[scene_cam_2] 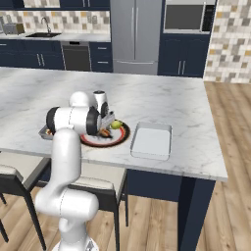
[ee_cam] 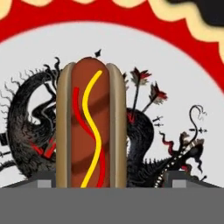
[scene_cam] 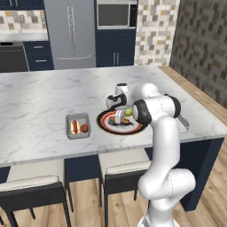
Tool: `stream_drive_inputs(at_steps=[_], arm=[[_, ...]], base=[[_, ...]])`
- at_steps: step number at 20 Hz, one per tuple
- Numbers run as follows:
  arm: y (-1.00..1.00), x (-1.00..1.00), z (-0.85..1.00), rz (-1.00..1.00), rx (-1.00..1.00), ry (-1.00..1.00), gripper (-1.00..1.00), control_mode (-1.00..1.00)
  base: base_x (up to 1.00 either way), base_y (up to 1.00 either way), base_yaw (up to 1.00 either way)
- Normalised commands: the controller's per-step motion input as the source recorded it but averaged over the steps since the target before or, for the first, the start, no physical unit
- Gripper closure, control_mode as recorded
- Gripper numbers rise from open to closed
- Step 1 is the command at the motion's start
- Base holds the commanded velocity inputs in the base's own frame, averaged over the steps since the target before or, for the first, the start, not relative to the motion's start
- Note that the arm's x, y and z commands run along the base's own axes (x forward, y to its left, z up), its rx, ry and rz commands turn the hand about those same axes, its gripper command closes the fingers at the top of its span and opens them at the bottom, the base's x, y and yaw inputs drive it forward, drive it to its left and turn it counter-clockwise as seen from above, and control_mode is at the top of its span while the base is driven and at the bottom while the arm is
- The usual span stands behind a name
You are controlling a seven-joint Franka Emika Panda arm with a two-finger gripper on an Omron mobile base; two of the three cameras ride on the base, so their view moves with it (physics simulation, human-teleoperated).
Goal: Place one cooked food and one vegetable from the large plate to each tupperware container.
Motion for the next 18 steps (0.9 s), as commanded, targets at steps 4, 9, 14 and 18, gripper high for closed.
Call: stream_drive_inputs(at_steps=[4,9,14,18], arm=[[0.00,-0.11,0.00,-0.01,0.00,0.00,1.00,-1.00],[0.00,-0.41,0.26,-0.07,0.05,0.00,1.00,-1.00],[-0.47,-0.32,0.64,-0.46,0.03,-0.05,1.00,-1.00],[-0.74,0.03,0.42,-0.66,-0.15,0.00,1.00,-1.00]], base=[[0.00,0.00,0.00],[0.00,0.00,0.00],[0.00,0.00,0.00],[0.00,0.00,0.00]])
